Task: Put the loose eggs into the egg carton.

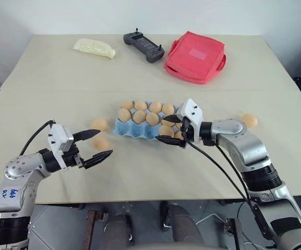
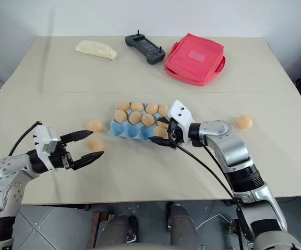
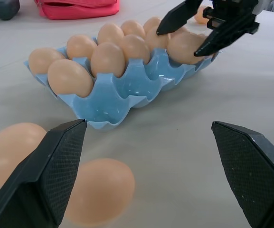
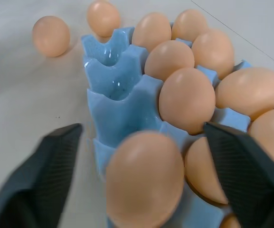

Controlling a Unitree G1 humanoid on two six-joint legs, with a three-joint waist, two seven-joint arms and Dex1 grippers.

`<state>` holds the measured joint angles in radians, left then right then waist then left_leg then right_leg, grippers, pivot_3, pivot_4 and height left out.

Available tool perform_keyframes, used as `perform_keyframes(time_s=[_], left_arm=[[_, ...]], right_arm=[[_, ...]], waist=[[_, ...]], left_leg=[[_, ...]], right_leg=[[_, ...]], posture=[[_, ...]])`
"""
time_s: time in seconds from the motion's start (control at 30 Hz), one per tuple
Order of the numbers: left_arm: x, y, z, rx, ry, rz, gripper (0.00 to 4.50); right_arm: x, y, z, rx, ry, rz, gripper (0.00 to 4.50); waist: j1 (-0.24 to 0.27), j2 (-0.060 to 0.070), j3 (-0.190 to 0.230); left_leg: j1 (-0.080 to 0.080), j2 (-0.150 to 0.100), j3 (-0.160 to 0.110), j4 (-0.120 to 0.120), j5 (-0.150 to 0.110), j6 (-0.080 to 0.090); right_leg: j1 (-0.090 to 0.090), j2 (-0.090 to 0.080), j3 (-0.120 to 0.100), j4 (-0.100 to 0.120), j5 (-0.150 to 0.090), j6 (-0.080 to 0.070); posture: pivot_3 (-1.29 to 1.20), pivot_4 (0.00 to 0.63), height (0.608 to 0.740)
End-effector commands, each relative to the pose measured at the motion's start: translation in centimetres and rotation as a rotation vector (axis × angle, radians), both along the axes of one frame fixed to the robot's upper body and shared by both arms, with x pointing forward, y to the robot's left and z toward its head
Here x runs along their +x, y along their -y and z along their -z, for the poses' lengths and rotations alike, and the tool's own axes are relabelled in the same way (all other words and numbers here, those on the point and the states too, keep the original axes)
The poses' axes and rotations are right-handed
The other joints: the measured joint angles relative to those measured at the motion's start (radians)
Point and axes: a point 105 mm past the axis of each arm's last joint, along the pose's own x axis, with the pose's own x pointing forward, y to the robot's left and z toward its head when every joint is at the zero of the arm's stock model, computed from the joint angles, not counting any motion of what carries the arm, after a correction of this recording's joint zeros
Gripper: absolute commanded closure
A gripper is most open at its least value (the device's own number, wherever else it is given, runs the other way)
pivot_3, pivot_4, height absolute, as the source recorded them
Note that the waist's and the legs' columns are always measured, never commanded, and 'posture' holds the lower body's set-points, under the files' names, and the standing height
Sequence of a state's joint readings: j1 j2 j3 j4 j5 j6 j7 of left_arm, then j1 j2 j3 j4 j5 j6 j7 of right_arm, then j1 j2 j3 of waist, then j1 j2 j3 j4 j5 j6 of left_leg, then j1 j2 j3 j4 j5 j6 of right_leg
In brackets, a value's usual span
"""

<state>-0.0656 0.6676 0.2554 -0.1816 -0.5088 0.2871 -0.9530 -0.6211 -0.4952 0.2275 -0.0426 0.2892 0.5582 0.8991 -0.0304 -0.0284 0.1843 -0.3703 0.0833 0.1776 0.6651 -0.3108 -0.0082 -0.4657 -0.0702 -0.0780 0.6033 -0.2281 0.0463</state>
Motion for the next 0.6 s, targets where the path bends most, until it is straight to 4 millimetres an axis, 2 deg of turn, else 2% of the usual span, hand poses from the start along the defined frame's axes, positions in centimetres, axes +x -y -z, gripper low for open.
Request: perform_keyframes(time_s=[0.03,0.23,0.43,0.53,0.6], left_arm=[[-0.1,0.4,-0.4,-0.008,0.028,0.016,0.0],[0.3,0.6,-0.3,-0.012,0.026,0.032,0.0],[1.0,1.0,-0.3,-0.013,0.027,0.053,0.0],[1.3,1.1,-0.5,-0.015,0.032,0.058,0.0],[1.3,1.0,-0.5,-0.015,0.032,0.059,0.0]], right_arm=[[-0.5,-0.1,-2.0,0.033,0.055,-0.011,0.02],[-1.3,1.3,-3.2,0.046,0.09,0.012,0.02],[-1.8,4.0,-3.3,0.045,0.102,0.104,0.02],[-2.3,5.8,-3.4,0.055,0.1,0.156,0.02],[-2.8,8.2,-3.3,0.051,0.096,0.218,0.02]], waist=[[0.0,0.0,0.0],[0.001,0.0,0.0],[0.003,0.0,0.0],[0.003,0.0,0.0],[0.003,0.0,0.0]], left_leg=[[0.0,0.0,0.0,0.0,0.0,0.0],[0.0,0.0,0.0,0.0,0.0,0.0],[-0.001,-0.001,0.0,0.0,0.0,0.0],[-0.001,-0.001,0.0,0.0,0.0,0.0],[0.0,0.0,0.0,0.0,0.0,0.0]], right_leg=[[0.0,0.0,0.0,0.0,0.0,0.0],[0.0,0.0,0.0,0.0,0.0,0.0],[0.0,-0.001,0.0,-0.001,0.0,0.0],[0.0,0.0,0.0,-0.001,0.0,0.0],[0.0,0.0,0.0,-0.001,0.0,0.0]], posture=[[0.0,0.15,0.74],[0.0,0.15,0.74],[0.0,0.15,0.74],[0.0,0.15,0.74],[0.0,0.15,0.74]])
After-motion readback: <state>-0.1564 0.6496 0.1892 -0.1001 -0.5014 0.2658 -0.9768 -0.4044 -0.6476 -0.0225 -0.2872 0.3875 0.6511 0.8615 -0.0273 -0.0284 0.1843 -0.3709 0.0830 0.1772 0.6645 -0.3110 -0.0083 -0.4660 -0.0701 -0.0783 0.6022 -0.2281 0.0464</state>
